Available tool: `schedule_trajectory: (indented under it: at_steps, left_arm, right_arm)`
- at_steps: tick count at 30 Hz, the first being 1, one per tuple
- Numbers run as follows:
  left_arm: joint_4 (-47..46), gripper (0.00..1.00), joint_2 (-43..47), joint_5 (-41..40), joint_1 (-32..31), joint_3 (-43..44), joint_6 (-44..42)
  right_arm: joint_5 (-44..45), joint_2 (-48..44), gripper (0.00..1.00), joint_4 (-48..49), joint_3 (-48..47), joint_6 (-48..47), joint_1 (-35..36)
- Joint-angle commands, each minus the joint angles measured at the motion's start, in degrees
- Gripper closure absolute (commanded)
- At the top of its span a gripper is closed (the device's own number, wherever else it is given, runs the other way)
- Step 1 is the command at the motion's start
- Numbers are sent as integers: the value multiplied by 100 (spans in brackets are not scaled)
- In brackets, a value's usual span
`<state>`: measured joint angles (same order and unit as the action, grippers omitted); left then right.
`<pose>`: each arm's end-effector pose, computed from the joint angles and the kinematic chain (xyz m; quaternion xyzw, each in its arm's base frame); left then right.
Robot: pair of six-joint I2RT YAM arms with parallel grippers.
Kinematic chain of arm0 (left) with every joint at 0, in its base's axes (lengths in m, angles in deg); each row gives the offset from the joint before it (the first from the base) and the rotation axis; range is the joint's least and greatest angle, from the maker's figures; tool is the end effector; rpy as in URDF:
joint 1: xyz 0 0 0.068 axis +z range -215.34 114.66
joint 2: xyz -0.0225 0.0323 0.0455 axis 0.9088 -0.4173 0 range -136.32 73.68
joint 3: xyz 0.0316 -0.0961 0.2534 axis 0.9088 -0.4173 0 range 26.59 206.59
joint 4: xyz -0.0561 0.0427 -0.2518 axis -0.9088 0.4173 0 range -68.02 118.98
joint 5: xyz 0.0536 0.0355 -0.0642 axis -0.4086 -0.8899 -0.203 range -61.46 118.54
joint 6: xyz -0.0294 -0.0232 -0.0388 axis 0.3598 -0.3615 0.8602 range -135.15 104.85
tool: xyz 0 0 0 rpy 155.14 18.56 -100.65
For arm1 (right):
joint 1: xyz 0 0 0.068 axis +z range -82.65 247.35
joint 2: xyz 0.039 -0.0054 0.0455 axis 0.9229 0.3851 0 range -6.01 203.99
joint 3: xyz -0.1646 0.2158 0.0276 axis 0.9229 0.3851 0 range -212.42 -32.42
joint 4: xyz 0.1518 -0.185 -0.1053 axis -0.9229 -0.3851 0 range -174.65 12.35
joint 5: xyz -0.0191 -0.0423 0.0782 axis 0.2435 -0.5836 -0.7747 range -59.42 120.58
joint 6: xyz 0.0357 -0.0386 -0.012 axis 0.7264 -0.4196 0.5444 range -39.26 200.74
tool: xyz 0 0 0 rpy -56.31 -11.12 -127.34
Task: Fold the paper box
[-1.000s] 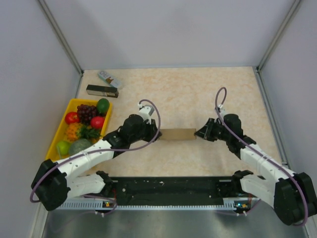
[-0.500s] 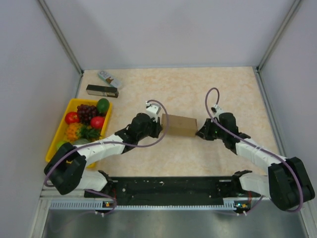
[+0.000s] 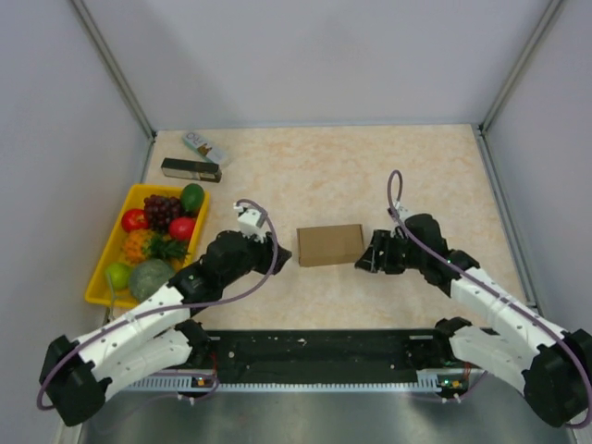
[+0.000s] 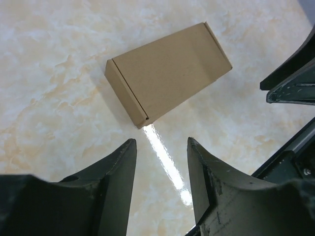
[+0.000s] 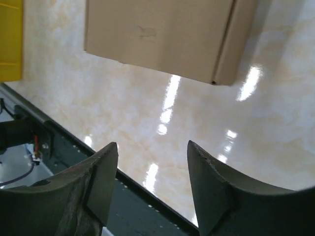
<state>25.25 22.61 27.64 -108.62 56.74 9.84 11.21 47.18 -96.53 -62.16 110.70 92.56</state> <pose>0.1491 -0.1396 0.2426 0.1292 0.8295 -0.2994 0.4534 0.1668 0.0916 0.2099 -0.0306 0.9037 0.3209 0.2818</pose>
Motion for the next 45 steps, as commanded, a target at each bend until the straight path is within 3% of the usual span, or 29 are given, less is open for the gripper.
schedule_trajectory:
  at_steps: [1, 2, 3, 6, 7, 8, 10, 11, 13, 17, 23, 31, 35, 40, 45]
  left_arm:
    - [928, 49, 929, -270, 13, 17, 383]
    - [1000, 49, 1045, -244, 22, 0, 418]
    - [1070, 48, 1159, -235, 13, -53, 453]
    - [1220, 48, 1503, -138, 22, -141, 612]
    - [1272, 48, 1634, -112, 22, -159, 655]
    - [1351, 48, 1705, -59, 31, -167, 673]
    - [1431, 48, 1898, 3, 22, -203, 700]
    - [1475, 48, 1968, 29, 22, -211, 700]
    - [1607, 48, 2161, 64, 31, -238, 709]
    - [1773, 48, 2496, 267, 31, -326, 717]
    - [1888, 48, 3199, 143, 31, -553, 814]
    - [1923, 48, 3498, 301, 31, -563, 858]
    - [1871, 48, 3490, 328, 22, -546, 779]
    - [1818, 48, 3349, 381, 31, -440, 674]
    - [1538, 48, 3095, 521, 22, -414, 568]
  right_arm:
    - [301, 348, 38, 321, -551, 1045, 649]
    - [459, 481, 35, 575, -551, 1274, 808]
    - [626, 621, 24, 995, -559, 1650, 958]
    - [1285, 1429, 19, 1053, -918, 1918, 1590]
    - [1905, 1657, 18, 896, -1372, 1761, 1801]
    - [2390, 2034, 16, 729, -1629, 1272, 2316]
    - [3260, 2510, 12, 201, -2359, 542, 2698]
    - [3439, 2999, 8, -79, -2588, -254, 2995]
    - [4173, 3407, 8, -815, -3177, -901, 3261]
    - [4618, 3944, 8, -926, -3363, -2586, 3719]
    - [5031, 4305, 8, -390, -3153, -4039, 3719]
    - [5478, 4954, 8, 577, -2871, -4893, 3667]
    - [5918, 5271, 11, 789, -3029, -4824, 3456]
    - [5840, 5325, 14, 798, -3178, -4394, 2903]
    - [5638, 5692, 16, 657, -3661, -4217, 1884]
